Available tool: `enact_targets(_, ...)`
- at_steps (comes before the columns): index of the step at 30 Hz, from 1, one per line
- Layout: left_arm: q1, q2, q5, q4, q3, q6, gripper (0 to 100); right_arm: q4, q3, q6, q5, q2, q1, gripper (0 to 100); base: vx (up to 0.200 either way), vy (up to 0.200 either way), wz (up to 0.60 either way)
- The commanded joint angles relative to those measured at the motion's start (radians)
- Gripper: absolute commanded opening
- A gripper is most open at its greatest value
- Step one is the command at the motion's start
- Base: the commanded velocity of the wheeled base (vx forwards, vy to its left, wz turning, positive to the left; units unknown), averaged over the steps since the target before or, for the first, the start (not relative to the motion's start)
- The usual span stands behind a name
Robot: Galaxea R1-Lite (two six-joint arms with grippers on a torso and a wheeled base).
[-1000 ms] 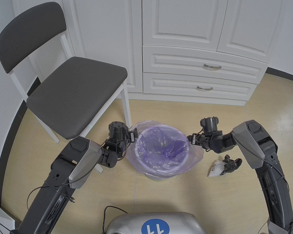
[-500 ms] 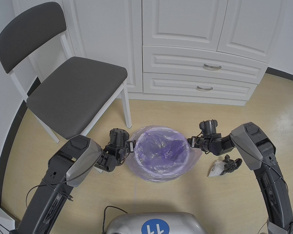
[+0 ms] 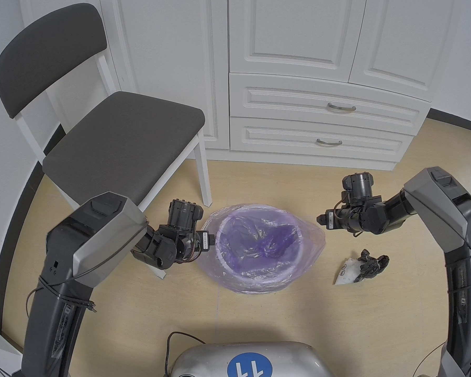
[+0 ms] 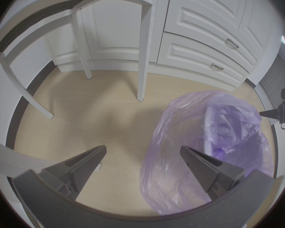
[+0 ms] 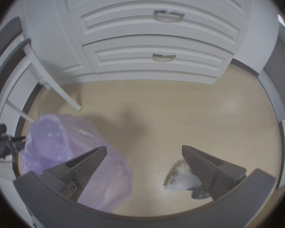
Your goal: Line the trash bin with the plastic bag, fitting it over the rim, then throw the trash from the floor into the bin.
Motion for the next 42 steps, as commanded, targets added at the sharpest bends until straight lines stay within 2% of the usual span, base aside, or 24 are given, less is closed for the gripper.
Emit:
enact_targets(1,-0.009,-0.109,-0.006,0.031,0.099,-0.001,100,0.005,0.151,-0.105,0.033,-0.121,-0.026,100,0.0,0.0,0.0)
enact_targets(2,-0.009,-0.109,-0.006,0.031,0.099,-0.001,100,0.005,0.151,-0.105,0.033,-0.121,-0.026,100,0.0,0.0,0.0)
enact_targets(3,-0.012,-0.106,-0.005,0.029,0.126,-0.001,100,-0.001,0.191,-0.153,0.09,-0.114,-0.029,100,0.0,0.0,0.0)
enact_targets(4,-0.014,-0.106,-0.005,0.029,0.131,-0.002,100,-0.001,0.195,-0.157,0.099,-0.111,-0.029,100,0.0,0.0,0.0)
enact_targets(6,-0.017,-0.11,-0.008,0.028,0.172,-0.002,100,0.003,0.197,-0.15,0.147,-0.074,-0.014,100,0.0,0.0,0.0)
enact_targets(10,-0.015,-0.112,-0.016,0.002,0.224,0.005,100,0.006,0.169,-0.124,0.182,-0.012,0.003,100,0.0,0.0,0.0)
enact_targets(14,-0.014,-0.089,-0.105,-0.007,0.269,0.024,100,0.049,0.107,-0.094,0.245,0.06,0.0,100,0.0,0.0,0.0)
enact_targets(15,-0.014,-0.089,-0.105,-0.007,0.269,0.024,100,0.049,0.107,-0.094,0.245,0.06,0.0,100,0.0,0.0,0.0)
enact_targets(21,-0.005,-0.015,-0.154,0.108,0.094,0.032,100,0.275,-0.111,-0.065,0.305,0.153,-0.017,100,0.0,0.0,0.0)
enact_targets(24,0.032,0.038,-0.16,0.266,-0.082,0.059,100,0.445,-0.302,-0.074,0.305,0.236,-0.027,100,0.0,0.0,0.0)
enact_targets(25,0.035,0.042,-0.16,0.279,-0.098,0.062,100,0.457,-0.32,-0.076,0.303,0.245,-0.029,100,0.0,0.0,0.0)
enact_targets(26,0.052,0.066,-0.166,0.345,-0.18,0.088,100,0.525,-0.429,-0.087,0.296,0.299,-0.03,100,0.0,0.0,0.0)
enact_targets(28,0.069,0.135,-0.166,0.376,-0.279,0.137,100,0.582,-0.501,-0.107,0.288,0.363,-0.035,100,0.0,0.0,0.0)
enact_targets(31,0.09,0.223,-0.166,0.39,-0.406,0.213,100,0.565,-0.501,-0.156,0.267,0.4,-0.037,100,0.0,0.0,0.0)
enact_targets(34,0.089,0.281,-0.169,0.413,-0.486,0.223,100,0.536,-0.501,-0.17,0.265,0.422,-0.037,100,0.0,0.0,0.0)
enact_targets(42,0.09,0.302,-0.206,0.437,-0.489,0.228,100,0.523,-0.501,-0.177,0.257,0.437,-0.05,100,0.0,0.0,0.0)
